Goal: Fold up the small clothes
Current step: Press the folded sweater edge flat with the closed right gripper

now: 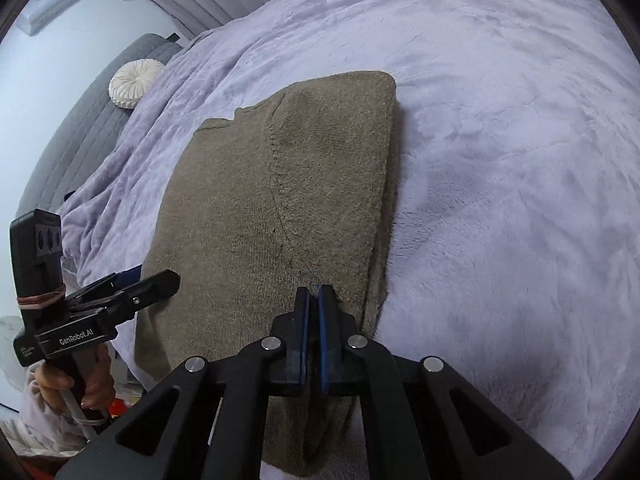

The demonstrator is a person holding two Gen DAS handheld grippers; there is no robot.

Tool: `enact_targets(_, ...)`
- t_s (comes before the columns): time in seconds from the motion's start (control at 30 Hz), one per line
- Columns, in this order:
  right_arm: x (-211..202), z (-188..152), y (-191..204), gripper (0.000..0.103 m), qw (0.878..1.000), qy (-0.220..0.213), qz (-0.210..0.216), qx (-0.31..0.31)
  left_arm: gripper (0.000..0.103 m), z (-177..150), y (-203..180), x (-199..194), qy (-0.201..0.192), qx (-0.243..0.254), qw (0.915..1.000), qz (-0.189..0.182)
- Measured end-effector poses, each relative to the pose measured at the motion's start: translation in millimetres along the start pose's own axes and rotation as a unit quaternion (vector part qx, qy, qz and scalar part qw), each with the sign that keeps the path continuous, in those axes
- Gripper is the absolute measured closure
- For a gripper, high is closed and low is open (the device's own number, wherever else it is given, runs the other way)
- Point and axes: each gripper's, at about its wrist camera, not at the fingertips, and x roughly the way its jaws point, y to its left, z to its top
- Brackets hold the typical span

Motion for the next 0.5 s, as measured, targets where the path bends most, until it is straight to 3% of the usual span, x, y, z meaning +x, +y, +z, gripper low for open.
enact_targets(0.4, -6.1, -5.8, 19.8, 0.101, 0.998, 0.003, -0.052, -0.023, 0.024, -1.9, -5.5, -8.6, -0.002, 0.010, 0.9996, 0.025)
enact_targets(0.5, -7.6, -8.7, 24.0, 0.096, 0.997, 0.003, -0.065, -0.032, 0.024, -2.9, -4.9, -9.4, -0.001, 0.008, 0.9996, 0.028)
